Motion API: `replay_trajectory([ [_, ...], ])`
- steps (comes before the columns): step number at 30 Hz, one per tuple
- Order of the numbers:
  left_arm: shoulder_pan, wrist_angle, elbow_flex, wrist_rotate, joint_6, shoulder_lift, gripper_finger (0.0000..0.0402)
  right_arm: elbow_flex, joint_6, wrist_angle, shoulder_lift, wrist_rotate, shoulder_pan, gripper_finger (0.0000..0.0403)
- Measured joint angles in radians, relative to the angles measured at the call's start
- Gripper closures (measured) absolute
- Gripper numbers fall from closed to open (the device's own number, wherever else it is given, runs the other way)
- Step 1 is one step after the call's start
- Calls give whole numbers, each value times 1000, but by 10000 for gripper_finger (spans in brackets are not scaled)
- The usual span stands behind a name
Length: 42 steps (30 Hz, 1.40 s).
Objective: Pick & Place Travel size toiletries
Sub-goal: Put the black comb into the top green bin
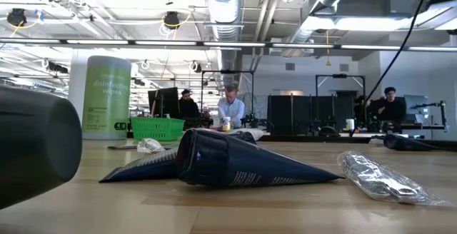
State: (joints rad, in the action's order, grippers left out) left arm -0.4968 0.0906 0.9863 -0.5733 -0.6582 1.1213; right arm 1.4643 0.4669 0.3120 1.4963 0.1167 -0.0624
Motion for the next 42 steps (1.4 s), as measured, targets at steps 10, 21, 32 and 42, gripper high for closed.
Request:
replay_trajectory([
  [10,38,-22,0,-3,4,0,401,81,-59,32,-5,12,-40,403],
  [21,44,-191,0,1,30,56,401,81,-117,65,-2,-74,50,403],
  [32,62,-382,0,135,24,184,401,81,-116,46,-2,-176,133,403],
  [42,56,-516,0,124,121,183,401,3,-21,-28,-2,-217,205,403],
])
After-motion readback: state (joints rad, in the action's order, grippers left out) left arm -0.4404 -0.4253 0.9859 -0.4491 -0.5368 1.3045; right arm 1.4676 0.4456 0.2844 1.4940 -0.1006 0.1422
